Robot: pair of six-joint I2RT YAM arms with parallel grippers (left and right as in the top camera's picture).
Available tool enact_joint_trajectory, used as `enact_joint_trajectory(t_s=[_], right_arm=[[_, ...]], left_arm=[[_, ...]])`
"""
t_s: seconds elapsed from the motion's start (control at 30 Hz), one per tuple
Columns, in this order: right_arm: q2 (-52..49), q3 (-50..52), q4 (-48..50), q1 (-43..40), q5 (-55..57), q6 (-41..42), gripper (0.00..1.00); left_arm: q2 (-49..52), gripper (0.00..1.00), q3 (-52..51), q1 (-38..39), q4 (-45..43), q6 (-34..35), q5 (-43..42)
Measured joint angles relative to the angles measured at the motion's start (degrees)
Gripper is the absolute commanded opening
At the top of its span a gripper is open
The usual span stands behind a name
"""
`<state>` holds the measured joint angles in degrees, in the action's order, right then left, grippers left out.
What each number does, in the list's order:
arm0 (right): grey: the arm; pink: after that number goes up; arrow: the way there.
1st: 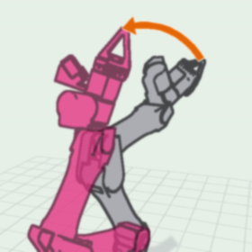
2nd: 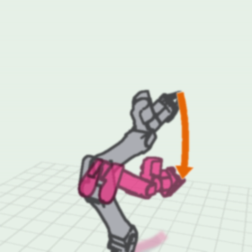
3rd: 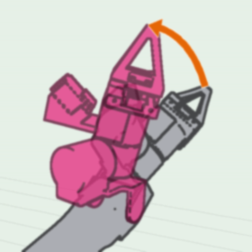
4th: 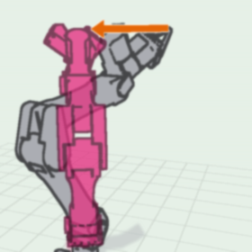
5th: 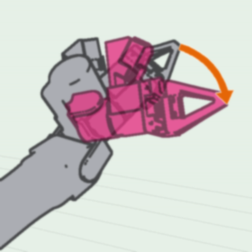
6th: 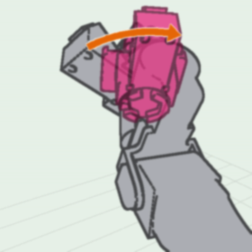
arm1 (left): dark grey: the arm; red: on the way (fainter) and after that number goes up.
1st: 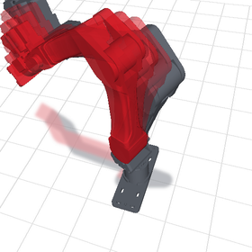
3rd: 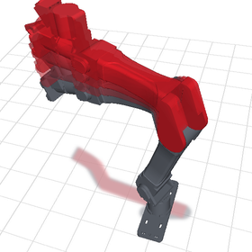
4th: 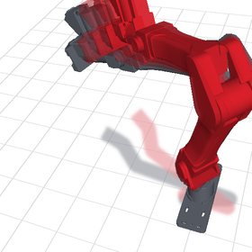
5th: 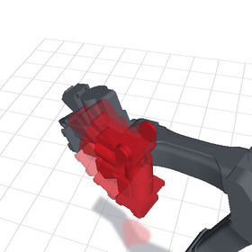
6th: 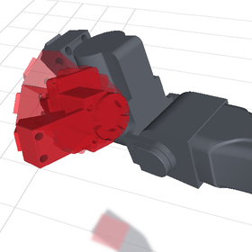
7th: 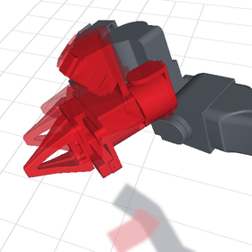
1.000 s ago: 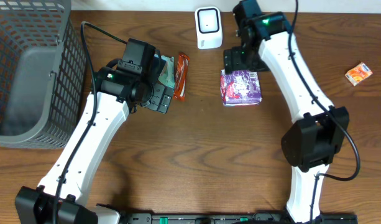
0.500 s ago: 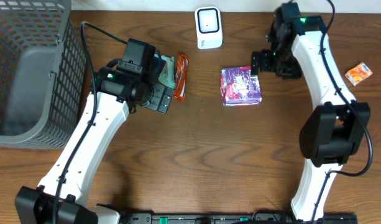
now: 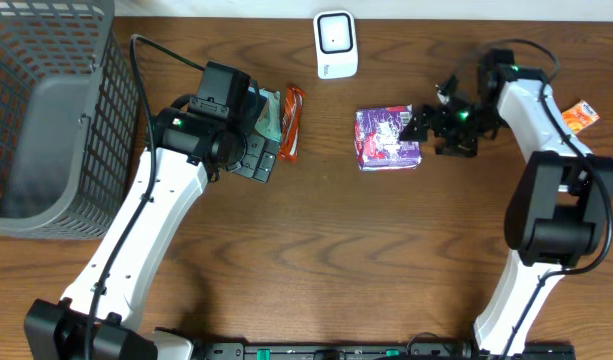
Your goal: Scan the item barcode
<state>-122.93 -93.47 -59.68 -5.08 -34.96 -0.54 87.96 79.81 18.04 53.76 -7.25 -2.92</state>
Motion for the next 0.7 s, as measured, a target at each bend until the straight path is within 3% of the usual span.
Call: enact_joint_trajectory(t_s=[0.13,0.2,0.33,0.4,0.47,0.5,0.7], right_arm=[[0.0,4.48,4.2,-1.29,-5.81,-1.62,0.99],[0.0,6.78,6.47,-1.38,-7.74,-2.08,0.93],[0.0,10.86,11.1,-1.33,-9.92,-2.62,0.5],[0.0,12.41,12.5,-1.31,-10.8,-2.54,0.24],[0.0,13.44,13.35,-1.03,-11.63,-2.89,0.06],[0.0,13.51,13.46,-0.83,-11.82,-2.89,0.01],[0.0,12.63,12.28,0.2,-12.31,0.13,0.01]], left_arm=[[0.0,0.98,0.0,0.0,0.0,0.0,-0.02],[0.0,0.98,0.0,0.0,0.0,-0.02,0.0],[0.0,0.98,0.0,0.0,0.0,-0.02,0.0],[0.0,0.98,0.0,0.0,-0.02,-0.02,0.0],[0.0,0.98,0.0,0.0,0.0,0.0,-0.02],[0.0,0.98,0.0,0.0,0.0,-0.02,0.0],[0.0,0.98,0.0,0.0,0.0,-0.02,0.0]])
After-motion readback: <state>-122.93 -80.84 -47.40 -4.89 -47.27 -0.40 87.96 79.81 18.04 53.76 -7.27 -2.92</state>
